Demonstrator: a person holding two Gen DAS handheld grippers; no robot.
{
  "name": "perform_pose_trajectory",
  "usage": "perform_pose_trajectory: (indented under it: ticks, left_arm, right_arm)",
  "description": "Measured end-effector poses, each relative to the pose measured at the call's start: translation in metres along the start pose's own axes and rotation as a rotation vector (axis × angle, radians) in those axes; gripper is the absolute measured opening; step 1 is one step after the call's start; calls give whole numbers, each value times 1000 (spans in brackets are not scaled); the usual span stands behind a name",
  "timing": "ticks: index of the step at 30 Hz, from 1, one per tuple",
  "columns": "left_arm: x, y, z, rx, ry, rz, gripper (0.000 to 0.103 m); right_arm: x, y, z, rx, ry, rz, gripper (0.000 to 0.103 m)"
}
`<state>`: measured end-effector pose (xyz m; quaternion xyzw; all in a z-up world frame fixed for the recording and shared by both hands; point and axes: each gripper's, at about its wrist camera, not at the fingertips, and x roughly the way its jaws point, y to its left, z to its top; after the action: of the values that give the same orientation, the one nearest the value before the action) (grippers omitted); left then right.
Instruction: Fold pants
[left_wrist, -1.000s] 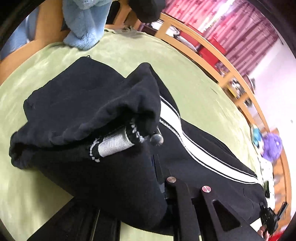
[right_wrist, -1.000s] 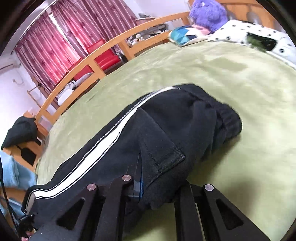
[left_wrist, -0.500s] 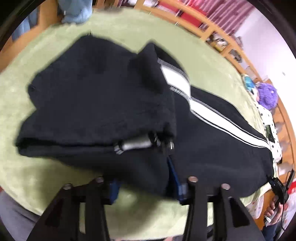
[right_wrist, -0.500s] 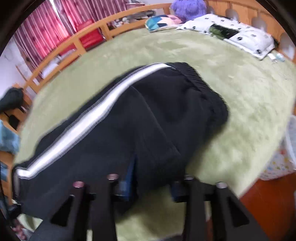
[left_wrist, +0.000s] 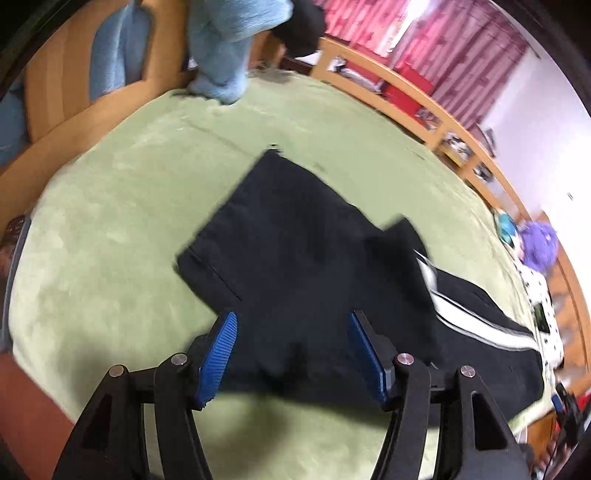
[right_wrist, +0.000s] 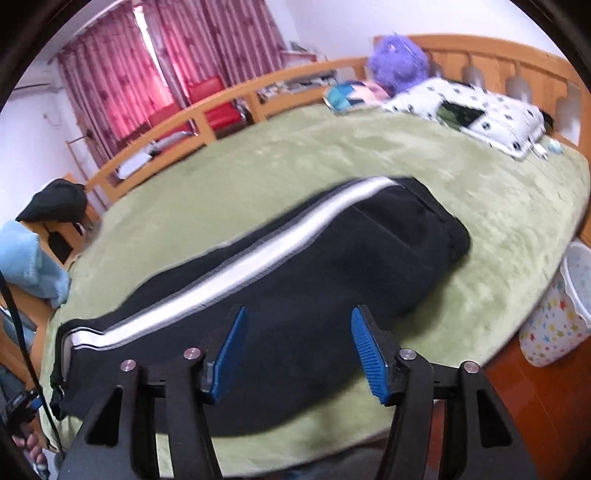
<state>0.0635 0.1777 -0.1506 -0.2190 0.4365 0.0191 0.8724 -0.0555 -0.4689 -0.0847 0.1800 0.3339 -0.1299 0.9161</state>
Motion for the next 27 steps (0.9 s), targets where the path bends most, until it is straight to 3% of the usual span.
perform_pose_trajectory:
  ticks: [1, 3, 10, 11, 12, 13, 15, 17, 20, 23, 25, 27]
  left_arm:
    - [17, 9, 11, -14, 37, 40, 58]
    - [35, 23, 14, -43, 56, 51, 58]
    - [70, 56, 25, -156, 77, -15, 54]
    - [71, 55, 25, -153, 76, -10, 33]
    - [74, 54, 26, -138, 84, -8, 21]
    - [73, 53, 27, -116, 92, -28, 12]
    - [57, 54, 26, -105, 46, -12, 10]
    - [34, 61, 26, -98, -5, -39, 10]
    - [35, 75, 18, -136, 33, -39, 11]
    - [48, 69, 15, -104, 77, 37, 25]
    - [35, 60, 18, -66, 70, 116, 33]
    - [15, 49, 16, -30, 44, 155, 56]
  right_arm:
    - [3, 6, 0, -13, -10, 3, 59]
    - [9, 14, -1, -29, -14, 4, 59]
    - [32, 32, -6, -77, 6, -24, 59]
    - [36, 33, -7, -75, 11, -21, 59]
    - [41, 35, -7, -62, 18, -6, 59]
    - [44, 36, -7, -49, 22, 3, 59]
    - [51, 39, -8, -26, 23, 16, 59]
    - [56, 46, -11, -29, 32, 15, 59]
    - [57, 58, -18, -62, 26, 17, 59]
    - [59, 62, -22, -71, 41, 41, 59]
    - [58, 66, -24, -74, 56, 61, 59]
    - [52, 69, -24, -84, 45, 78, 59]
